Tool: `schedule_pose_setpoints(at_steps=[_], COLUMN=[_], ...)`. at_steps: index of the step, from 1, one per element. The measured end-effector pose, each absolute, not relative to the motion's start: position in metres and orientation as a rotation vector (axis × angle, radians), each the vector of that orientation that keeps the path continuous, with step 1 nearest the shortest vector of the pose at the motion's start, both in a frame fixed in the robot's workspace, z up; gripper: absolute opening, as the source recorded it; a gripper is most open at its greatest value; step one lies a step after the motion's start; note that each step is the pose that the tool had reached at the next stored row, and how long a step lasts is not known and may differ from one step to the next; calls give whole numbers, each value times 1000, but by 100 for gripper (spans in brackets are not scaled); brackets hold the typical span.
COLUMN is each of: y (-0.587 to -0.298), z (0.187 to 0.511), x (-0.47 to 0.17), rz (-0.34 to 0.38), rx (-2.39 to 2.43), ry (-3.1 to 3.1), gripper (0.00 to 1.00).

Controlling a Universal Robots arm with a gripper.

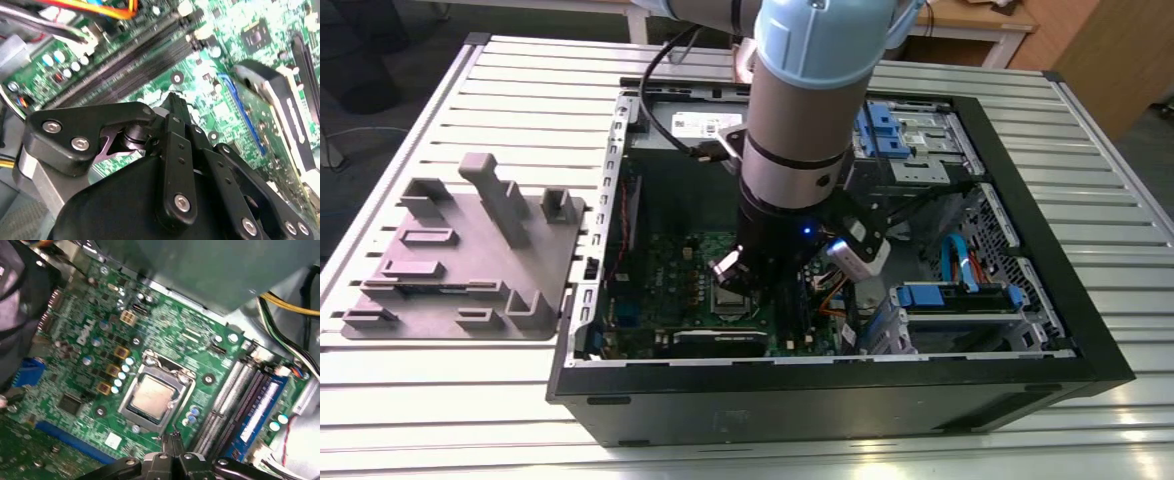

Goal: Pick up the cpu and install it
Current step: 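Install the first cpu locking lever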

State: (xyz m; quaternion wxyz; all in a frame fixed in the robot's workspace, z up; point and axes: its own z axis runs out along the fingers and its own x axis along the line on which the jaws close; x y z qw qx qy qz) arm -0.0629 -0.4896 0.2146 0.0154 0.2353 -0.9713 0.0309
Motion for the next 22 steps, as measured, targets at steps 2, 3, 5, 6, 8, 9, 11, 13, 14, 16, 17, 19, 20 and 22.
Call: schedule_pose_setpoints(at_steps=[2, 3, 5, 6, 8, 9, 11, 13, 14, 16, 17, 19, 20, 22], y=[-488, -487, -486, -486, -485, -485, -484, -483, -483, -483, -482, -482, -482, -482], z=[215, 215, 215, 215, 217, 219, 224, 231, 234, 237, 237, 237, 237, 237], x=[-69, -73, -77, -78, -80, -81, -82, -82, -82, -84, -86, -88, -88, -88], rz=[96, 96, 96, 96, 97, 98, 100, 100, 101, 102, 102, 102, 102, 102], rx=[732, 732, 730, 729, 728, 728, 728, 728, 728, 729, 729, 730, 730, 730], ry=[-3022, -3022, -3024, -3026, -3030, -3032, -3036, -3038, -3039, -3044, -3047, -3050, -3050, -3050], gripper=[10, 10, 10, 10, 10, 10, 10, 10, 10, 10, 10, 10, 10, 10])
